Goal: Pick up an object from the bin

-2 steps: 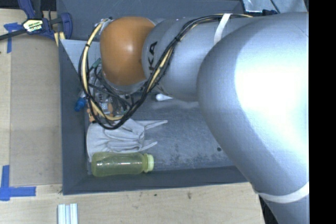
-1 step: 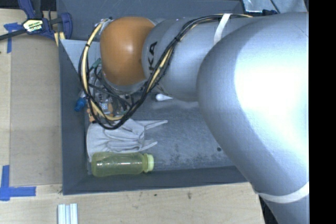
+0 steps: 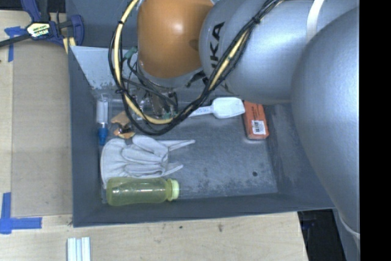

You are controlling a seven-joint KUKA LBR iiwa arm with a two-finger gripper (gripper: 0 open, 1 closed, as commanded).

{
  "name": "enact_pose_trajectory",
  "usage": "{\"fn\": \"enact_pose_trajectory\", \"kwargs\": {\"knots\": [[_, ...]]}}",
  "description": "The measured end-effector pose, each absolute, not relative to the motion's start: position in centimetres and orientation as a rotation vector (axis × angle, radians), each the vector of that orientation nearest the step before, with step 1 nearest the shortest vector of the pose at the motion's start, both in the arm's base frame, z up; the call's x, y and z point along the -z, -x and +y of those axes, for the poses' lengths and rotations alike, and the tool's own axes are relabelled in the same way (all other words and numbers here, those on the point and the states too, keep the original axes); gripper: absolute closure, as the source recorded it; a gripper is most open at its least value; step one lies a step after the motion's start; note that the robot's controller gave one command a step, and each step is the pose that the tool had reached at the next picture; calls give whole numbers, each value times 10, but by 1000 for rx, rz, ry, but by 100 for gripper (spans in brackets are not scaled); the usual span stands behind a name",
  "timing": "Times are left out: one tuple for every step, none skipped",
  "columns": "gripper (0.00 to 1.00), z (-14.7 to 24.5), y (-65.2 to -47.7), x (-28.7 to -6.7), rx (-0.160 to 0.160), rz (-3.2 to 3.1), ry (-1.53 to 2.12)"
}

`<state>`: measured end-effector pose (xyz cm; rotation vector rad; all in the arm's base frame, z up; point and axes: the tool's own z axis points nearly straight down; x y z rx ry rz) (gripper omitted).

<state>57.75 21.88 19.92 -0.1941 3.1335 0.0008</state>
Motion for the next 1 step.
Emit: {"fn": "enact_pose_trajectory", "kwargs": {"knots": [[100, 219, -577, -199, -1, 3133, 194]]}}
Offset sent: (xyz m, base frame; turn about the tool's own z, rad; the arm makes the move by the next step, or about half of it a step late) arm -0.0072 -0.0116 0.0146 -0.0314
